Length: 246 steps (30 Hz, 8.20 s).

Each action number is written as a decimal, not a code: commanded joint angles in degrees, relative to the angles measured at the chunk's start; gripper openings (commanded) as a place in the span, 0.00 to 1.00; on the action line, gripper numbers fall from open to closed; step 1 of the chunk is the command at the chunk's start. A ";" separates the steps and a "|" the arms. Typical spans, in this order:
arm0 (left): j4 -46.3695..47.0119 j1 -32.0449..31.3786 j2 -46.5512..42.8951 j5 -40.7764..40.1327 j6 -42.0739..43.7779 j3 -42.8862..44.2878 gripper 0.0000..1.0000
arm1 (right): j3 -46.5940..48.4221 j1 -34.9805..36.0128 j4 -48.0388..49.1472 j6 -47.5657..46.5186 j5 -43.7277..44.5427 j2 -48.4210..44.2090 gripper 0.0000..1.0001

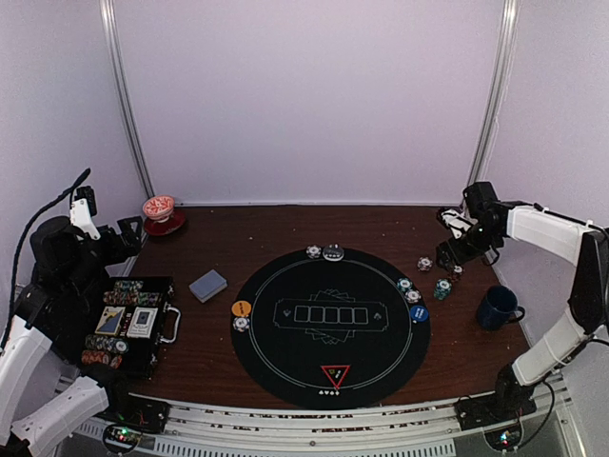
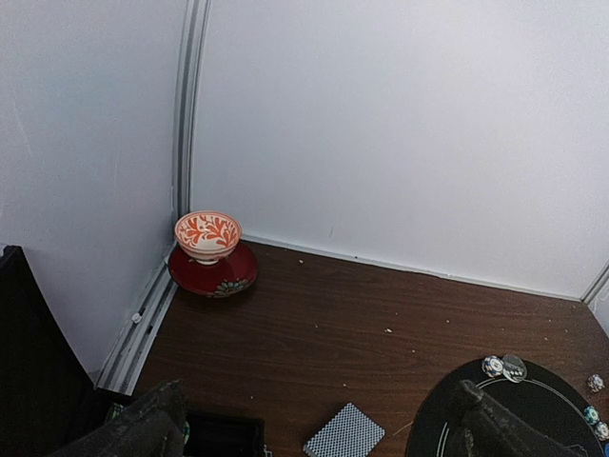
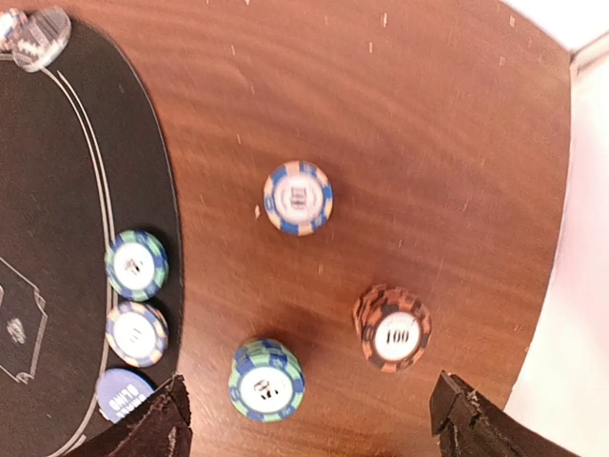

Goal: Distribute texas hold em gaming equipment
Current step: Pick up the pile of poker chips from the pile of poker chips, then place the poker chips pile in the big blind area, then pick up the pile of poker chips from the pile of poker chips.

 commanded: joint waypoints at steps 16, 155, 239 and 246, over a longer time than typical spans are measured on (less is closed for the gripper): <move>2.74 0.45 -0.66 -0.31 -0.07 -0.27 0.98 | -4.09 -1.18 -1.35 -3.70 -1.65 5.66 0.80; 2.97 2.91 -0.07 0.65 -0.78 -0.18 0.98 | 60.34 63.75 -5.27 7.79 12.77 57.09 0.32; 2.91 3.02 -0.67 0.42 -0.69 -0.35 0.98 | -4.24 3.14 2.08 1.77 4.78 9.01 0.73; 2.98 3.04 -0.58 0.36 -0.69 -0.36 0.98 | -4.27 2.61 1.34 1.07 4.08 10.66 0.68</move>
